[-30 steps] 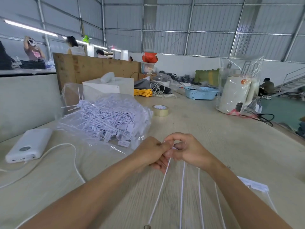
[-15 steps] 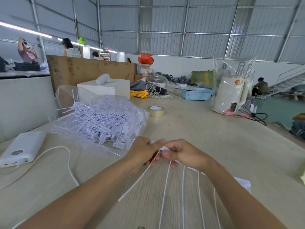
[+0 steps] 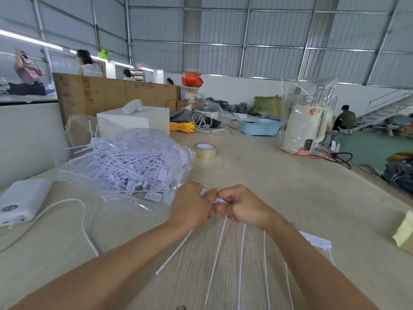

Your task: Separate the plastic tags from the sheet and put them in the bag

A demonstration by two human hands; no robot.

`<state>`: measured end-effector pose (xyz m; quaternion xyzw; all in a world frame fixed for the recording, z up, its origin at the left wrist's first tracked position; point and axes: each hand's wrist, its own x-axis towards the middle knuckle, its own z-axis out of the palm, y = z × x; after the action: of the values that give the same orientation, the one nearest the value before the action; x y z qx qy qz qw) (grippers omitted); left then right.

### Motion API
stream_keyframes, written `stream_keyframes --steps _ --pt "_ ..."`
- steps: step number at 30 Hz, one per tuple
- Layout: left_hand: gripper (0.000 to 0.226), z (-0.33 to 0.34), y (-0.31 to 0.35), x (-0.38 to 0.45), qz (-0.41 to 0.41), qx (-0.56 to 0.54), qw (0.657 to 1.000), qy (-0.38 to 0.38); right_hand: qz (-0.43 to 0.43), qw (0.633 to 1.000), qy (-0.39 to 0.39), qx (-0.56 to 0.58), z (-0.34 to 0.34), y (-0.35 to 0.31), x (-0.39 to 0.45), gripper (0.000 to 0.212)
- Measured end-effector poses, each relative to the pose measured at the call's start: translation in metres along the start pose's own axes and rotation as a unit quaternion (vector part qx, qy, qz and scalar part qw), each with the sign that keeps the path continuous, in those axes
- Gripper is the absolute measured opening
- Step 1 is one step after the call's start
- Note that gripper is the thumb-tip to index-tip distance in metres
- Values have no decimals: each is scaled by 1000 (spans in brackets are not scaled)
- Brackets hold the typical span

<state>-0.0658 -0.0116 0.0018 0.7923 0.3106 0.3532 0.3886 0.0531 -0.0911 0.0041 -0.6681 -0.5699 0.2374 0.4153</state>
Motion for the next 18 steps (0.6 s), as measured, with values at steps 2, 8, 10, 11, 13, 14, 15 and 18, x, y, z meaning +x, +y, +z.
stream_keyframes --steps 2,8,10,11,13,14,15,18 --pt "43 -4 3 1 0 24 1000 -16 -7 1000 -8 11 0 1 0 45" --pt "33 -22 15 11 -86 35 986 -139 -31 999 -14 -38 2 -4 0 29" --pt "31 -31 16 13 -101 63 976 -182 -35 998 -30 -35 5 -7 0 32" --pt "30 -36 17 13 -103 72 972 -197 -37 998 -38 -27 6 -9 0 35" --pt "30 -49 20 13 -117 61 964 -233 -46 997 -53 -14 9 -15 1 33" --pt "30 -58 22 12 -133 35 956 -259 -49 997 -59 -10 10 -17 2 29" --pt "32 -69 25 12 -149 8 945 -291 -47 997 -64 -11 10 -18 2 24" --pt "37 -104 29 11 -138 -35 917 -372 -29 997 -65 -18 3 -12 -3 16"
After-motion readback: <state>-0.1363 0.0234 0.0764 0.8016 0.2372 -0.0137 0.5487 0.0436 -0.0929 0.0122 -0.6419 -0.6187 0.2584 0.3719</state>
